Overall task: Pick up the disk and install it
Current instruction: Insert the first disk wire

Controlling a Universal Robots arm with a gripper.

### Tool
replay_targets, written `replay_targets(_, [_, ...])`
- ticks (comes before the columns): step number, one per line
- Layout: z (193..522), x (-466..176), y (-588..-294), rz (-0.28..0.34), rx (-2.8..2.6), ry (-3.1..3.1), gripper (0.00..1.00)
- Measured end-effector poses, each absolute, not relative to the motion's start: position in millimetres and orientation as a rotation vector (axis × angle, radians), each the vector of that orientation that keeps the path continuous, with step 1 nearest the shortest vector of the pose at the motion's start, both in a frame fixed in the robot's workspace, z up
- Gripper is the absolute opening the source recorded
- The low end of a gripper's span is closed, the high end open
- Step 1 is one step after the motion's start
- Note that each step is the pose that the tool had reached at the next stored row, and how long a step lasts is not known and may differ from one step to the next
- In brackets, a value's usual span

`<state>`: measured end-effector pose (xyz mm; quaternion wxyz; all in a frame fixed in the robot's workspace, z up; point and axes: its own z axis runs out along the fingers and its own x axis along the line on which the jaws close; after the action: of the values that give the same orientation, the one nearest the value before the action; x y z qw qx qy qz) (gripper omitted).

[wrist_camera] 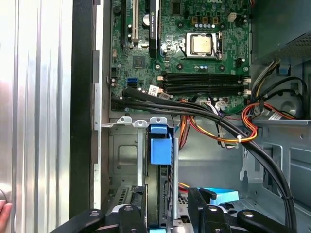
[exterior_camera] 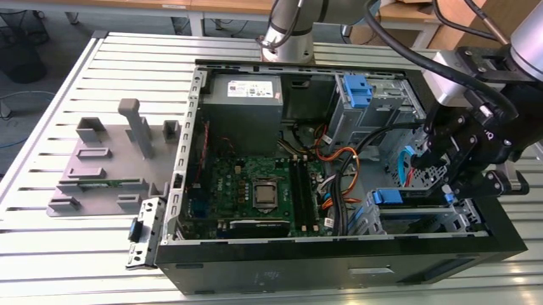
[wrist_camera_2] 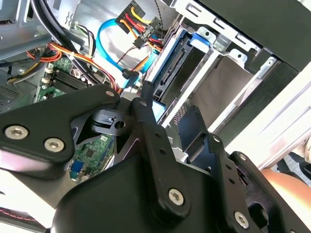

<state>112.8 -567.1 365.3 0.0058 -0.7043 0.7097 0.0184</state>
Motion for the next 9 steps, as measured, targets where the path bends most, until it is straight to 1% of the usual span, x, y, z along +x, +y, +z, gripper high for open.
replay_targets(9, [369.1,112.8,-567.1,0.057,-2.205,2.221,0.48])
